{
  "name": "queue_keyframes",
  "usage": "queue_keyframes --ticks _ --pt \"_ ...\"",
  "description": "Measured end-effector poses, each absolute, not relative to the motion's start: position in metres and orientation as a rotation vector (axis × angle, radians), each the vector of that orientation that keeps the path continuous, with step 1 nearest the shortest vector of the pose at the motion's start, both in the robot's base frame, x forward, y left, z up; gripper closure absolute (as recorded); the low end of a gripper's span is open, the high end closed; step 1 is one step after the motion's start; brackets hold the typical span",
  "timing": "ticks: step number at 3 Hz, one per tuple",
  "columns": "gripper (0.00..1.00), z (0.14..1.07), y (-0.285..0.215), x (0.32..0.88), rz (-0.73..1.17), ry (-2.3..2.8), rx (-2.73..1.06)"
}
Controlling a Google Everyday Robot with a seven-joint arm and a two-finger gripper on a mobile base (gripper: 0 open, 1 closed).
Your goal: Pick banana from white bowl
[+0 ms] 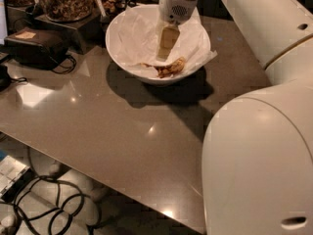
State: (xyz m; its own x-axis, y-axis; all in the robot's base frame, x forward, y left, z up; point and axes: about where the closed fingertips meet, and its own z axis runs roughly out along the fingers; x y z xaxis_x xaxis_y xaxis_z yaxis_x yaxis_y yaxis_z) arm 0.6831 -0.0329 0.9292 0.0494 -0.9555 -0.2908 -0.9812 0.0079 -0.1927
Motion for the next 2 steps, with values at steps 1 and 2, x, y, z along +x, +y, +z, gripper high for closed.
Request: queue_keyframes --ticks 1,2 --pt "0.37 0.913 -0.030 0.687 0.132 1.965 -2.018" --pt "0.42 0.895 -0.026 0.690 0.161 1.982 -2.040"
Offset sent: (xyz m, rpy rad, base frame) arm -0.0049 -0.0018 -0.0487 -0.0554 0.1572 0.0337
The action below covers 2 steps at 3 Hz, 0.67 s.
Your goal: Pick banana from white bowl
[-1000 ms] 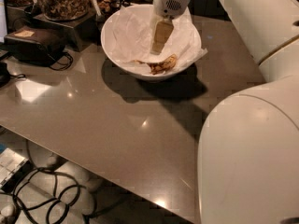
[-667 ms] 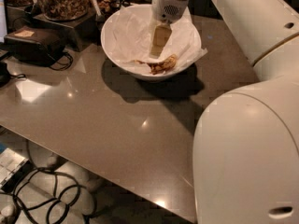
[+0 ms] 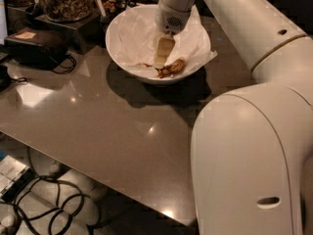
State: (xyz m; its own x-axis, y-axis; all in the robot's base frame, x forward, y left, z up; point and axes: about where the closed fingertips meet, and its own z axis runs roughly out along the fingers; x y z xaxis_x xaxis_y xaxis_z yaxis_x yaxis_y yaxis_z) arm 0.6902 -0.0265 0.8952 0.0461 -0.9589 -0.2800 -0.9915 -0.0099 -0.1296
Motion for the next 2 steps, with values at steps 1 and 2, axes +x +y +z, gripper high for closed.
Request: queue_keyframes --ticks 1,2 --pt "0.44 0.879 -0.025 0.691 0.183 2.004 -2.053" --pt "0.43 0.866 -0.022 0.691 0.214 2.016 -2.060"
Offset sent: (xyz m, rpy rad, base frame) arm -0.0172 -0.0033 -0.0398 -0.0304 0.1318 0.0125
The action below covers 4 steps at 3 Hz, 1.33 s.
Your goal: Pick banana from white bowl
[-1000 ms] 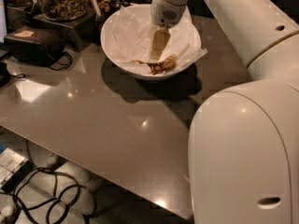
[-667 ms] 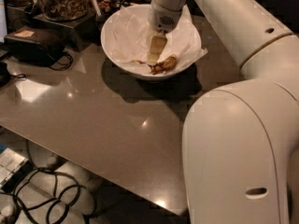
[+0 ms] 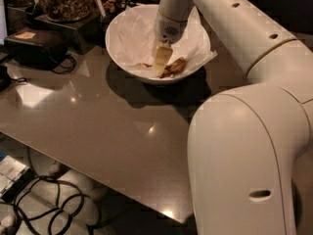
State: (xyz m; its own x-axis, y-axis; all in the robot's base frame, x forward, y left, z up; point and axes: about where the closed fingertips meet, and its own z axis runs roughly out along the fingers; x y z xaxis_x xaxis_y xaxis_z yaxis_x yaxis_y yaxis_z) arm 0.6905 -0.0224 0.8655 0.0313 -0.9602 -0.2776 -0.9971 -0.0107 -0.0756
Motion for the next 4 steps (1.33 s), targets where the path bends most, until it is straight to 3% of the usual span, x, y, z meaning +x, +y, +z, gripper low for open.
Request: queue_keyframes --ticks 3,4 --pt "0.42 0.839 -0.027 0.690 0.268 2.058 -2.061" --pt "0.60 0.838 -0.028 0.690 0.258 2.053 -2.065"
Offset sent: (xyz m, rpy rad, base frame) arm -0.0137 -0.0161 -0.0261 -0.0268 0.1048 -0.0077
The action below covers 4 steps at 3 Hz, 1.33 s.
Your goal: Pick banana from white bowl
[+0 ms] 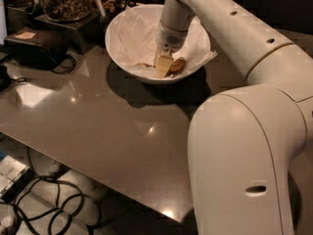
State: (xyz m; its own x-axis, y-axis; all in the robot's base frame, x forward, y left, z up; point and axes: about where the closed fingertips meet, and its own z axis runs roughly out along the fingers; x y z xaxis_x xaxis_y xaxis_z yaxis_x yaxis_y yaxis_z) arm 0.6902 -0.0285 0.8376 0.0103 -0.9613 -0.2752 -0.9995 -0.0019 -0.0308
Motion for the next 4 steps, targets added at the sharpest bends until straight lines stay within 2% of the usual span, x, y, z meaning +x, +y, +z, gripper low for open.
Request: queue_keyframes --ticks 2,4 --pt "1.00 0.840 -0.029 0.689 0.238 2.045 -2.068" --pt "1.00 0.884 -0.029 0.671 0.143 2.001 -2.023"
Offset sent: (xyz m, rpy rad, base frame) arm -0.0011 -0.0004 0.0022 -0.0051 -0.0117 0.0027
